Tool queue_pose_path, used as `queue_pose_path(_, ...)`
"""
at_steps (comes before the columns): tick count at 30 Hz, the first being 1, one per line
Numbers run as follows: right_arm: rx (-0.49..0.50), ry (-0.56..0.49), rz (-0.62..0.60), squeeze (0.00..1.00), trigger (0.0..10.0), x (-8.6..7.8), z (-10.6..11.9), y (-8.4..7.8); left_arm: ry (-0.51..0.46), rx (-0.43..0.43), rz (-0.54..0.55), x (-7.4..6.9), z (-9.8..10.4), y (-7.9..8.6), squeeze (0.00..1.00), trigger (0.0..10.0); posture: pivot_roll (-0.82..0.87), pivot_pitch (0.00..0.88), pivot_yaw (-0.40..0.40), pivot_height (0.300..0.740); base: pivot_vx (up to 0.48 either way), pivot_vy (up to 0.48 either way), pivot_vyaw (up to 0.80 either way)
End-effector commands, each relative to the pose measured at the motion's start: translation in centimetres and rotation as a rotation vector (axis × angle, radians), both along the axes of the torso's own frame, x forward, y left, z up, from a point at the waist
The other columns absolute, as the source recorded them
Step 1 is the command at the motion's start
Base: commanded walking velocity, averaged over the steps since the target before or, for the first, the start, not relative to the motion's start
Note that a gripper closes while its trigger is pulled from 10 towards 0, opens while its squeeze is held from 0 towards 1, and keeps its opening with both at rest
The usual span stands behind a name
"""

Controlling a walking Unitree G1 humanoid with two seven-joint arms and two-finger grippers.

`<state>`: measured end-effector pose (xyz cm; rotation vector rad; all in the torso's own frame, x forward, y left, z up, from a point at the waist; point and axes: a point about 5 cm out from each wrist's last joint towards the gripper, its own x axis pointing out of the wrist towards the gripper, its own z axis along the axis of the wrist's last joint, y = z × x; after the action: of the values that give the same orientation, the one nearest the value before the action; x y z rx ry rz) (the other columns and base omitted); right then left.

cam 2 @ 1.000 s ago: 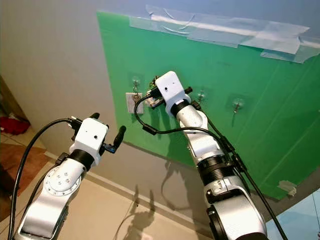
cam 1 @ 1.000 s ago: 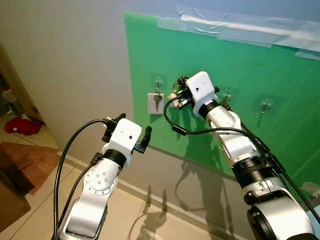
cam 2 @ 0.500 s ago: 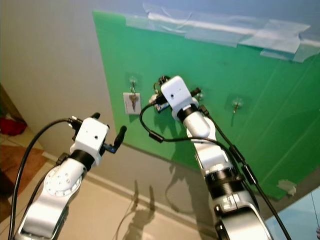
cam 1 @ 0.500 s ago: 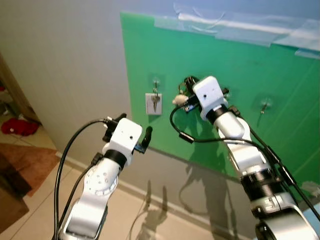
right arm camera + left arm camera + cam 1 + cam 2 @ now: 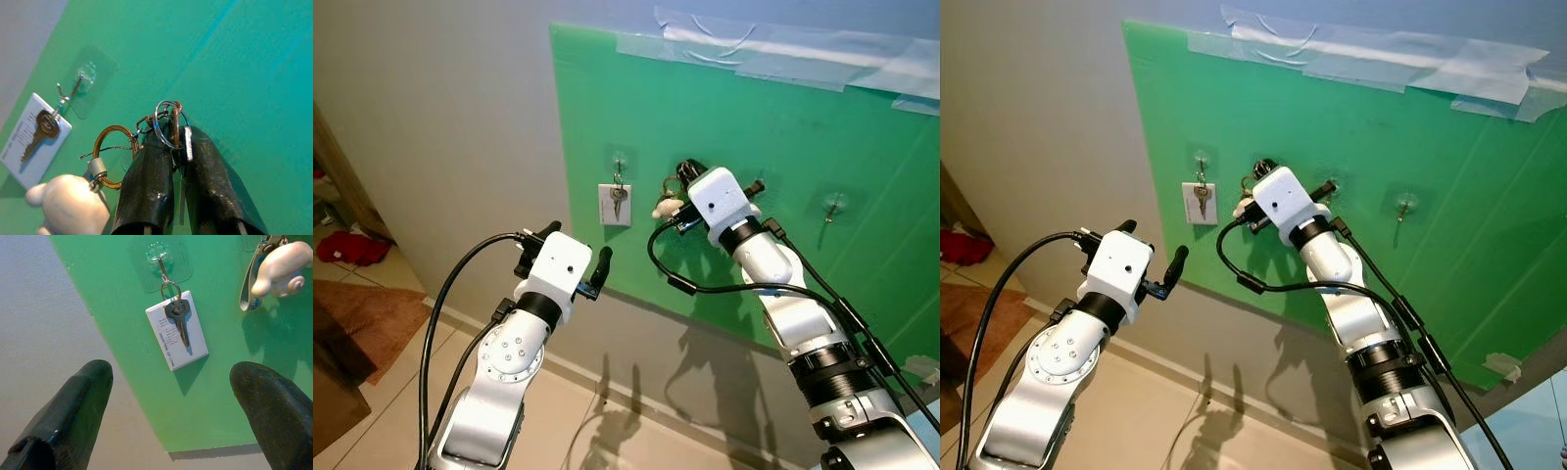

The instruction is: Hang keys on a hook

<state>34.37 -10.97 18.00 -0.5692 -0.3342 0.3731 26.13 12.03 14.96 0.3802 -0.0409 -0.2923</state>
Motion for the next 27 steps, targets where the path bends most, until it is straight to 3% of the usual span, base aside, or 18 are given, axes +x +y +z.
queue_pose_path(1, -0.043, -0.025, -0.008, 0.00, 10.0, 0.1, 0.0, -0.2, -0.007, 0.012, -0.004, -0.1, 0.0, -0.1, 0.00, 10.0, 0.00, 0.000, -0.031, 0.740, 0.000, 0.000, 0.00)
queue_pose_path(9, -0.184, -0.043, -0.018, 0.00, 10.0, 1.1, -1.3, 0.1, -0.016, 0.016, -0.005, 0.0, 0.1, -0.1, 0.00, 10.0, 0.00, 0.000, -0.029, 0.740, 0.000, 0.000, 0.00)
queue_pose_path(12, -0.162, -0.033, -0.024, 0.00, 10.0, 1.4, -1.2, 0.1, -0.017, 0.017, -0.005, 0.0, 0.1, -0.1, 0.00, 10.0, 0.00, 0.000, -0.031, 0.740, 0.000, 0.000, 0.00)
queue_pose_path(16, -0.064, 0.000, -0.034, 0.00, 10.0, 1.9, -0.6, 0.2, -0.020, 0.018, -0.004, 0.0, 0.1, -0.1, 0.00, 10.0, 0.01, 0.000, -0.035, 0.740, 0.000, 0.000, 0.00)
queue_pose_path(17, 0.036, 0.042, -0.042, 0.00, 10.0, 2.3, -0.2, 0.2, -0.022, 0.018, -0.002, 0.0, 0.1, -0.1, 0.00, 10.0, 0.01, 0.000, -0.039, 0.740, 0.000, 0.000, 0.00)
queue_pose_path(20, 0.149, 0.092, -0.047, 0.00, 10.0, 2.6, 0.1, 0.1, -0.025, 0.018, 0.000, -0.1, 0.1, -0.1, 0.00, 10.0, 0.01, 0.000, -0.041, 0.740, 0.000, 0.000, 0.00)
queue_pose_path(23, 0.345, 0.212, -0.054, 0.00, 10.0, 3.1, 0.2, -0.2, -0.029, 0.015, 0.002, -0.1, 0.1, -0.1, 0.00, 10.0, 0.01, 0.000, -0.045, 0.740, 0.000, 0.000, 0.00)
queue_pose_path(27, 0.437, 0.277, -0.055, 0.00, 10.0, 3.2, 0.0, -0.5, -0.031, 0.014, 0.003, -0.1, 0.1, -0.1, 0.00, 10.0, 0.01, 0.000, -0.046, 0.740, 0.000, 0.000, 0.00)
